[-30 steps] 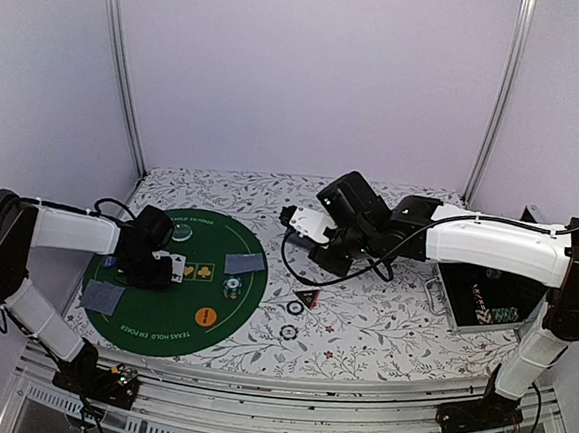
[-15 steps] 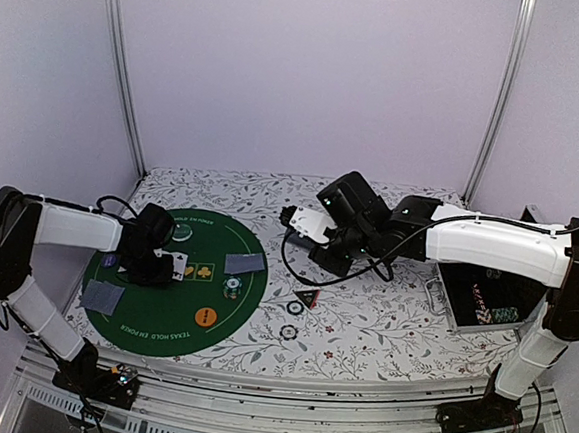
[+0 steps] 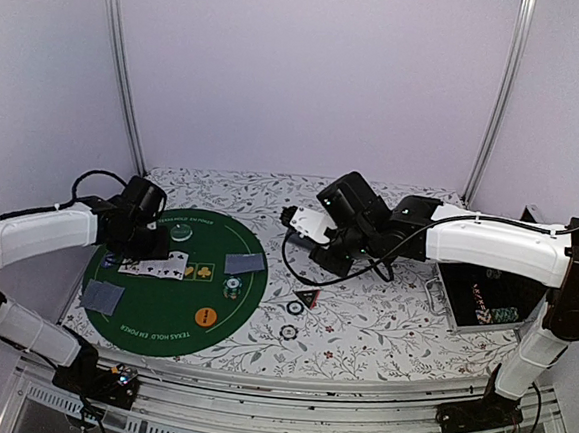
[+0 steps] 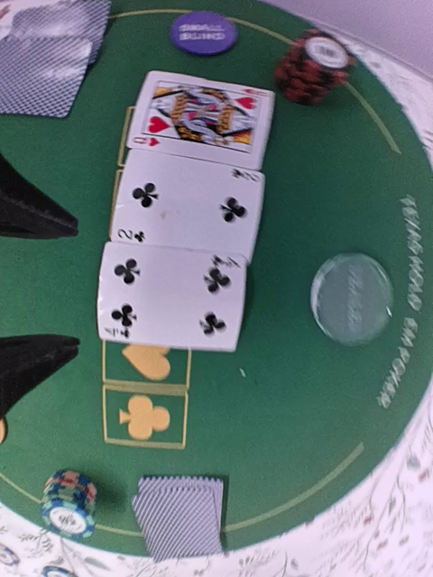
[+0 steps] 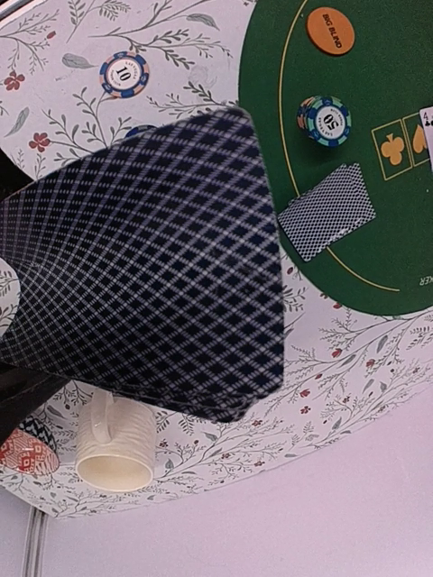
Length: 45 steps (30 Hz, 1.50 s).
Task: Distribute texas hold em gaming equipment
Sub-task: Pick up the all-in button from the center of the board.
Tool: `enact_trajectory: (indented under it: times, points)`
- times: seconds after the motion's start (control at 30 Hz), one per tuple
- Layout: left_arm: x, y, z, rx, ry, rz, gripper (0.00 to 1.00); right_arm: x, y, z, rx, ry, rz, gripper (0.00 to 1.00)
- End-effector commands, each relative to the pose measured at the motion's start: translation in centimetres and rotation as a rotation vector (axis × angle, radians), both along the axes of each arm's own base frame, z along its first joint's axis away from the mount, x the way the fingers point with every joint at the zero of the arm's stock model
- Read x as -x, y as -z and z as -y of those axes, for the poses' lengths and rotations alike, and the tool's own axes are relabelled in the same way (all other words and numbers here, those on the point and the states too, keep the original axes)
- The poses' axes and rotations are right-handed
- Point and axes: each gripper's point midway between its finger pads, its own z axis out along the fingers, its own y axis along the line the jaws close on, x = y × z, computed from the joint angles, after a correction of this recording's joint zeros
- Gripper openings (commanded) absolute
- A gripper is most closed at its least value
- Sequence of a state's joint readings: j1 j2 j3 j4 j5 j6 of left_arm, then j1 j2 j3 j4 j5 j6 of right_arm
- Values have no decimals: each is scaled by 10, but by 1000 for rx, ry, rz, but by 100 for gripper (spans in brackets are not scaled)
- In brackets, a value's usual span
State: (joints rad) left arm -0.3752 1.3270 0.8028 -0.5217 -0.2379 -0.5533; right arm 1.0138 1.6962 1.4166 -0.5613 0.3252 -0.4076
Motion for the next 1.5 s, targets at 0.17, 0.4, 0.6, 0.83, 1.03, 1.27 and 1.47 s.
enact_trajectory:
  times: [0.17,0.4,0.6,0.83,1.03,1.27,1.47]
  points:
    - [5,-110,169,201,707,330,71,-24,-37,32,-94,113,37,45]
    - [45,-121,280,315,1271,448,98,-40,-33,73,-93,207,3,45]
    - [32,-64,341,219,1447,327,98,-50,-29,104,-112,266,-31,45]
    - [-1,18,373,58,1415,123,98,-54,-18,137,-115,347,-83,46]
    - [10,66,373,-53,1458,15,98,-51,-8,149,-113,372,-117,46]
    - [21,89,364,-89,1471,-87,98,-50,-7,148,-114,367,-126,46]
    - [33,94,348,-112,1495,-153,94,-50,-7,147,-118,361,-130,46]
